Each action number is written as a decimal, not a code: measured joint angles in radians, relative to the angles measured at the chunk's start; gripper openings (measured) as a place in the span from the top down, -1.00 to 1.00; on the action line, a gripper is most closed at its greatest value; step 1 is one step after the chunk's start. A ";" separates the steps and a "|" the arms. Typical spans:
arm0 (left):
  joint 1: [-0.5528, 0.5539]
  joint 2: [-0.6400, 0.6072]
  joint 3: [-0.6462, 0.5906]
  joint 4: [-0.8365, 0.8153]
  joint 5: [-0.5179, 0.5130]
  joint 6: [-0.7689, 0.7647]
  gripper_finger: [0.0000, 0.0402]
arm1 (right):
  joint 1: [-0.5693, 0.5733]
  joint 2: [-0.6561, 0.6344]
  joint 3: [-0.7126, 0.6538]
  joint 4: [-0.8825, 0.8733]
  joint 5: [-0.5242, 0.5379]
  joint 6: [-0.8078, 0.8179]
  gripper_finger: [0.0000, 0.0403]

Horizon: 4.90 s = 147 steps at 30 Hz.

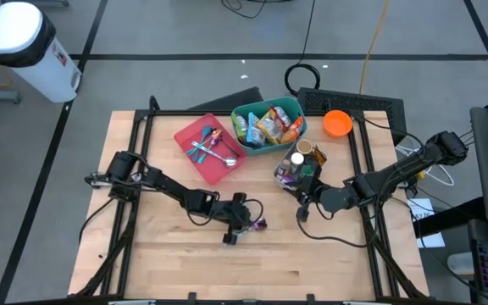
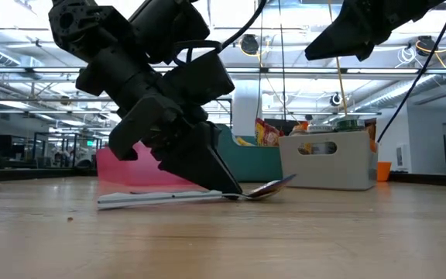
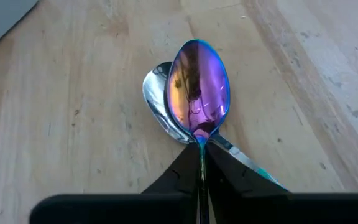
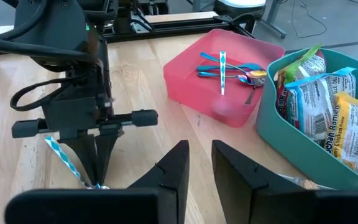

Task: Pick & Place Food Item
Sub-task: Put the purple spoon into the red bin, then put the silver spoon into the red bin

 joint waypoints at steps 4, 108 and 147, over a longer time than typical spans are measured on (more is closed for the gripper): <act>0.002 -0.037 -0.003 -0.020 -0.045 -0.013 0.88 | 0.000 0.000 0.000 0.000 0.000 0.000 0.71; -0.055 -0.337 -0.032 0.033 -0.018 -0.046 -0.54 | 0.001 0.000 -0.001 -0.011 -0.002 0.003 0.71; 0.115 0.064 0.194 -0.175 0.126 -0.115 0.16 | 0.002 0.000 0.000 -0.019 -0.002 0.003 0.71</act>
